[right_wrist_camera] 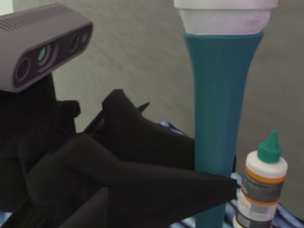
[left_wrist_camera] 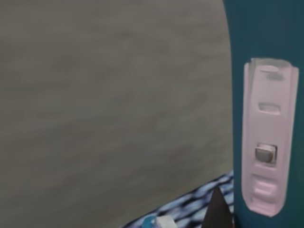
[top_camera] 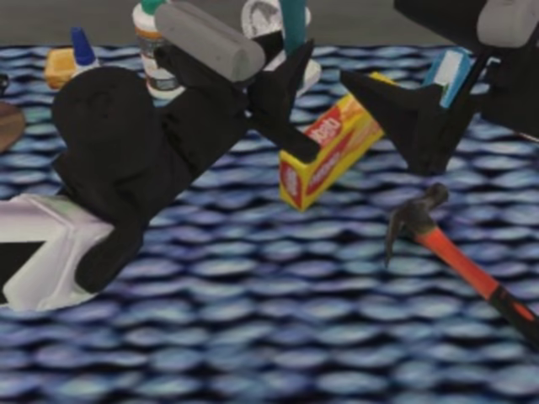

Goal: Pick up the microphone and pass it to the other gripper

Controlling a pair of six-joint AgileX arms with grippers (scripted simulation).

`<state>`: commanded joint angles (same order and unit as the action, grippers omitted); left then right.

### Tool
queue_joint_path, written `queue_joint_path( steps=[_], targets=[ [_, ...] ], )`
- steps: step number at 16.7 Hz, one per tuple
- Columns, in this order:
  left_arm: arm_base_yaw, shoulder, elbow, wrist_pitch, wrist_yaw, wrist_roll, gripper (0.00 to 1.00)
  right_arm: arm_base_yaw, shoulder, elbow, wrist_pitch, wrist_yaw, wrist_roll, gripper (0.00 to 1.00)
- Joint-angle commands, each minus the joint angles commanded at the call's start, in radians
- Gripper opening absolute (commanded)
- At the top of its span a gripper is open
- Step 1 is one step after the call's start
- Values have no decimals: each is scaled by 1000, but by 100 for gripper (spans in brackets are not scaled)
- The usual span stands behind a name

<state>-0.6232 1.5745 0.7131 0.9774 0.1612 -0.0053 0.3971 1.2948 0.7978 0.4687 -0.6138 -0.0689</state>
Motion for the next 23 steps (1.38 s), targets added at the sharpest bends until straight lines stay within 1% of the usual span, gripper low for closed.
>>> queue_joint_path(
  steps=[4,5,7,11,13,15,18,23],
  targets=[
    [0,0,0,0,0,0,0,-3,0,-1,-1,3,1,100],
    [0,0,0,0,0,0,0,6,13,12,2,9,1,100],
    [0,0,0,0,0,0,0,35,72,65,13,36,2,100],
    [0,0,0,0,0,0,0,114,253,210,40,118,4,100],
    [0,0,0,0,0,0,0,148,319,268,49,153,5,100],
    [0,0,0,0,0,0,0,163,344,292,52,168,6,100],
    [0,0,0,0,0,0,0,163,344,292,52,168,6,100],
    [0,0,0,0,0,0,0,163,344,292,52,168,6,62]
  ],
)
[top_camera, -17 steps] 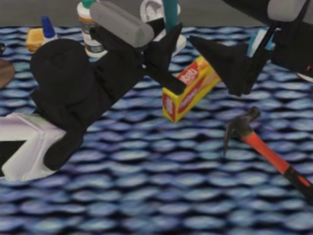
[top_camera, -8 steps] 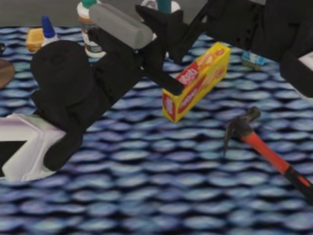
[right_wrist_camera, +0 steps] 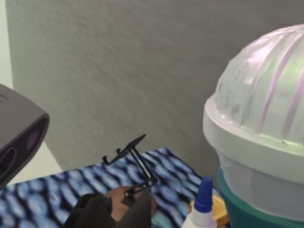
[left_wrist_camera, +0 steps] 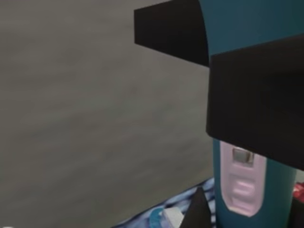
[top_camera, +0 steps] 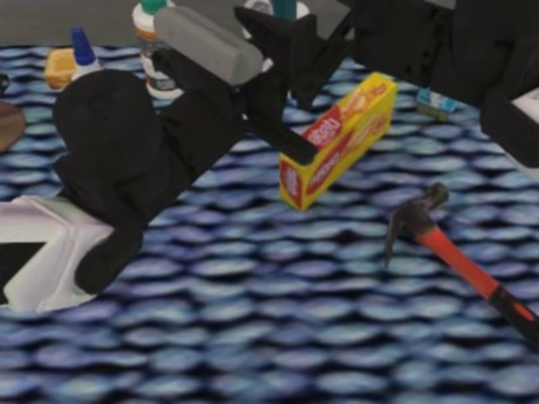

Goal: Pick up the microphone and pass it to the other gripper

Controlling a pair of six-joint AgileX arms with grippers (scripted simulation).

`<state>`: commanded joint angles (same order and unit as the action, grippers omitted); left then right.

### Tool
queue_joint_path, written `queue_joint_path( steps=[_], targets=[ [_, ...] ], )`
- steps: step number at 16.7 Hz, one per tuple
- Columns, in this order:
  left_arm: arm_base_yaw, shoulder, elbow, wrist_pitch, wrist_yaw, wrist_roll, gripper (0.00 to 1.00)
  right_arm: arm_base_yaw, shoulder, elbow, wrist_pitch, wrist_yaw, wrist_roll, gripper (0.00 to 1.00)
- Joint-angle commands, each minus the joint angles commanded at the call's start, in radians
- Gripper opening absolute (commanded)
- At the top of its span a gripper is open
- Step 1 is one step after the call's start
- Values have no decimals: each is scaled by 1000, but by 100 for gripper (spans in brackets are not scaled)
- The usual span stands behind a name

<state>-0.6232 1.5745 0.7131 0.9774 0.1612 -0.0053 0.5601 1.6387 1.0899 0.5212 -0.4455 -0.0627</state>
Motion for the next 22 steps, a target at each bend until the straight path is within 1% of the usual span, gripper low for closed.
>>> queue_joint_path(
  steps=[8,9,17,22],
  targets=[
    [0,0,0,0,0,0,0,0,0,0,0,0,0,2],
    [0,0,0,0,0,0,0,0,0,0,0,0,0,0],
    [0,0,0,0,0,0,0,0,0,0,0,0,0,0],
    [0,0,0,0,0,0,38,0,0,0,0,0,0,0]
  ],
)
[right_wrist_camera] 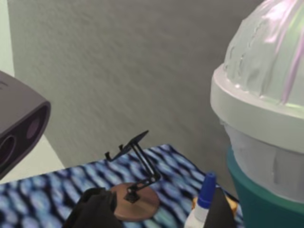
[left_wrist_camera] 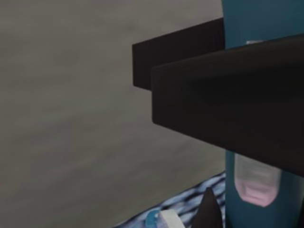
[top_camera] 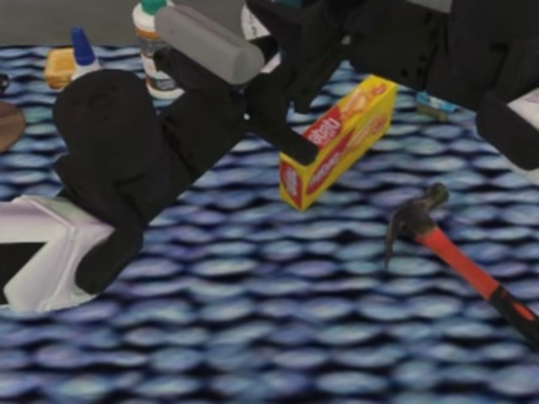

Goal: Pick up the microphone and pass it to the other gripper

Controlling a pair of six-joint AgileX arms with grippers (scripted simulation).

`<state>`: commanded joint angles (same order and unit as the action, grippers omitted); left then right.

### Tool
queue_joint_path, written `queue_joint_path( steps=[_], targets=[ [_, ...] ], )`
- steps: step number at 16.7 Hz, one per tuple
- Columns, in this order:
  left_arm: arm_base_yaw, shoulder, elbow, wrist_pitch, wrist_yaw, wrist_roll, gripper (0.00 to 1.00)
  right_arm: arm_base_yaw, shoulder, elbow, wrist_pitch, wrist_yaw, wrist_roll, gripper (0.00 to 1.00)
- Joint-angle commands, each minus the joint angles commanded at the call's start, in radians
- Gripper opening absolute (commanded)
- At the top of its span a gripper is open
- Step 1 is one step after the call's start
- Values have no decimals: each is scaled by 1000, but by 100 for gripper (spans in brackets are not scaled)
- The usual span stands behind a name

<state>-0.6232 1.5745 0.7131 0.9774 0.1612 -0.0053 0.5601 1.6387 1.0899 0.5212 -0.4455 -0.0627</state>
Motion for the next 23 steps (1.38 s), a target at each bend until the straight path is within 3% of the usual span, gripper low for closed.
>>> queue_joint_path(
  steps=[8,18,23],
  targets=[
    [0,0,0,0,0,0,98,0,0,0,0,0,0,0],
    [7,9,-12,0,-5,5,100,-4,-10,8,0,5,-1,0],
    [46,-147,-161,-7,17,3,100,-69,-63,-45,2,-68,8,0]
  ],
)
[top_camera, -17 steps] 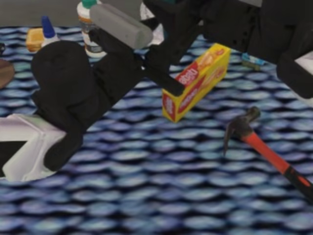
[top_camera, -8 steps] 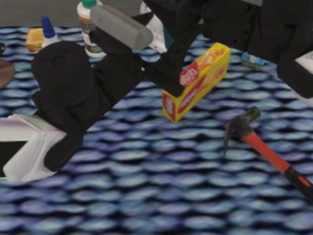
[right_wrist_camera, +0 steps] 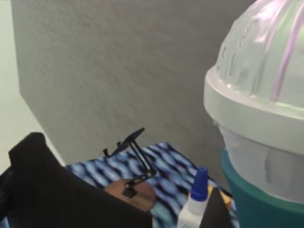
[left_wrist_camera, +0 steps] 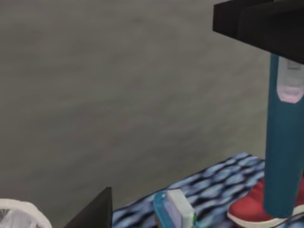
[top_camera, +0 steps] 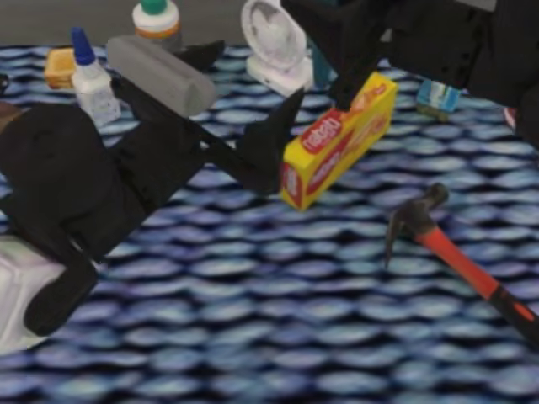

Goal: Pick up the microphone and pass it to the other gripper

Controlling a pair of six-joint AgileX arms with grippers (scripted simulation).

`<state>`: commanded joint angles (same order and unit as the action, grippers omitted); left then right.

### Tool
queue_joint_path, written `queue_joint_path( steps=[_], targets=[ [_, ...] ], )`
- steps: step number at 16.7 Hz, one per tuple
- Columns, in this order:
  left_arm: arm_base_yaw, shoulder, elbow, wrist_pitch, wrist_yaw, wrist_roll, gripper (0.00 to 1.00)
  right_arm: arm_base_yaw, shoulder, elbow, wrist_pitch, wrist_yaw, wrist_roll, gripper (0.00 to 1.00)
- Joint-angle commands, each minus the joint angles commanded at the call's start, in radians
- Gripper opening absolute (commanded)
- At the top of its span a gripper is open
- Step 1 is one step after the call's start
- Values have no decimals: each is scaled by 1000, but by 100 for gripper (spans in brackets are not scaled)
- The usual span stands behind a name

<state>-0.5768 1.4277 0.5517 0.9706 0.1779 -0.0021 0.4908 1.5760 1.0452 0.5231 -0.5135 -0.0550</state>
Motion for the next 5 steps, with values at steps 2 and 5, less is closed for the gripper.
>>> queue_joint_path(
  steps=[2,5],
  targets=[
    [17,-73,-72,-1,12,-2,100,-31,-26,-25,2,-36,-5,0],
    [26,-108,-107,0,20,-3,100,-51,-38,-40,1,-55,-11,0]
  ],
)
